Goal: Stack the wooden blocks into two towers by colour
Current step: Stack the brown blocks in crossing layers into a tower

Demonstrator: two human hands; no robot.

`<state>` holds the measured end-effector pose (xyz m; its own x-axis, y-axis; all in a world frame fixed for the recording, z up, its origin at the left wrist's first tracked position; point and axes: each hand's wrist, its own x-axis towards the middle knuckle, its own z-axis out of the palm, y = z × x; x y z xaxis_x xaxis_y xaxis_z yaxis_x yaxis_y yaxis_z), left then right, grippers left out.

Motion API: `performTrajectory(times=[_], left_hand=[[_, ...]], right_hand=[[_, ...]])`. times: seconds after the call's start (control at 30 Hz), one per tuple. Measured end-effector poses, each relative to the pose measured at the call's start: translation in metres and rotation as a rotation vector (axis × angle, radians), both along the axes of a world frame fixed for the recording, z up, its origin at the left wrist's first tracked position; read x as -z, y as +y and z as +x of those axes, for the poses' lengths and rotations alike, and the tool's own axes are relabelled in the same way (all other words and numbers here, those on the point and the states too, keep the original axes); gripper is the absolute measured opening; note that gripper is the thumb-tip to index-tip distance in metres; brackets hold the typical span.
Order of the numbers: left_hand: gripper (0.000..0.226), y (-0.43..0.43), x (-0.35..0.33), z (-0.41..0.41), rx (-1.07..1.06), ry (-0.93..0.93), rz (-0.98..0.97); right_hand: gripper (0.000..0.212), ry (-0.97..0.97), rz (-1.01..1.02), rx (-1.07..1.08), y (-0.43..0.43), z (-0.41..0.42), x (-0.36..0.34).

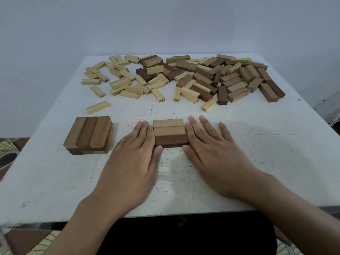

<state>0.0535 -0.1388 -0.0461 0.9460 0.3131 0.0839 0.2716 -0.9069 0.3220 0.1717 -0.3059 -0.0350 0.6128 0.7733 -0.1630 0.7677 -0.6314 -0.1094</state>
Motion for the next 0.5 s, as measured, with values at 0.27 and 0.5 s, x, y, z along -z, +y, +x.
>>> performTrajectory(times=[0.27,0.5], left_hand=[[0.073,0.0000,-0.0001,0.0002,-0.012,-0.004,-0.003],[0.067,0.0016,-0.0049,-0.0020,-0.011,-0.063,-0.120]], right_hand=[[0.071,-0.007,-0.004,0.001,0.0001,-0.0003,0.0001],[0.073,0.073,0.036,0.011,-0.0023,0.0074,-0.0021]])
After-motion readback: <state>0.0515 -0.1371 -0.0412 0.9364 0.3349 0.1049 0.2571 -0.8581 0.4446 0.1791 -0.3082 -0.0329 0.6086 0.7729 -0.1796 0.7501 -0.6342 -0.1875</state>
